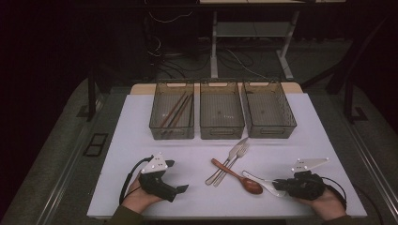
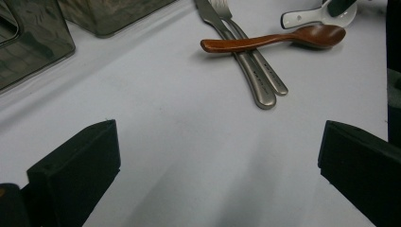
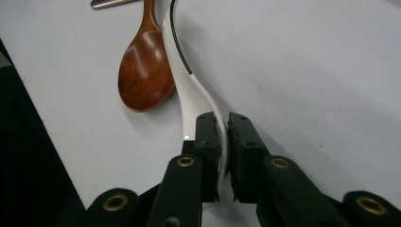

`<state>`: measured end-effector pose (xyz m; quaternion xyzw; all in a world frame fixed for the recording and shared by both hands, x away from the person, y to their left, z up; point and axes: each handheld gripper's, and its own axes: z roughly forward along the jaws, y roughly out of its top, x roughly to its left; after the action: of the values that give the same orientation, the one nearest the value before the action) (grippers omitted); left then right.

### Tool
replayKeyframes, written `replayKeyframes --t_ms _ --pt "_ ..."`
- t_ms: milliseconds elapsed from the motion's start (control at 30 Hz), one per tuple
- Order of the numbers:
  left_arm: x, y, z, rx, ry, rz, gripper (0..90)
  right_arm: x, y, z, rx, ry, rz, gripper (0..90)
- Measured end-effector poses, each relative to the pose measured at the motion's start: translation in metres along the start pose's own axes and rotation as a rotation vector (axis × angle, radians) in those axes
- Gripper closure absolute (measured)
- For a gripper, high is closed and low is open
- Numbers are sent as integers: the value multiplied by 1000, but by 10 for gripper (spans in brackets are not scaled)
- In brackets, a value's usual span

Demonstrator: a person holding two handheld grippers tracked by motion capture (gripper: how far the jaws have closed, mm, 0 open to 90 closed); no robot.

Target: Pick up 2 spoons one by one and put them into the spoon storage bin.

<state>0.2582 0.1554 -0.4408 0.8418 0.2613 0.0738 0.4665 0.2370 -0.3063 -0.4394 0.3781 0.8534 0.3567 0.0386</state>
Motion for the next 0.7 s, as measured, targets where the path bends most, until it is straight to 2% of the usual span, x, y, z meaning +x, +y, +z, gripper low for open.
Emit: replayKeyframes --t_ms 367,500,700 --pt "1 -1 1 1 -5 -4 0 -6 4 -2 -45 -33 -8 823" --pt "2 -1 1 -2 -8 -23 0 -8 6 -2 -59 -41 -7 823" --pt "3 -1 0 1 -1 -17 0 -11 12 -1 -74 -49 -13 823"
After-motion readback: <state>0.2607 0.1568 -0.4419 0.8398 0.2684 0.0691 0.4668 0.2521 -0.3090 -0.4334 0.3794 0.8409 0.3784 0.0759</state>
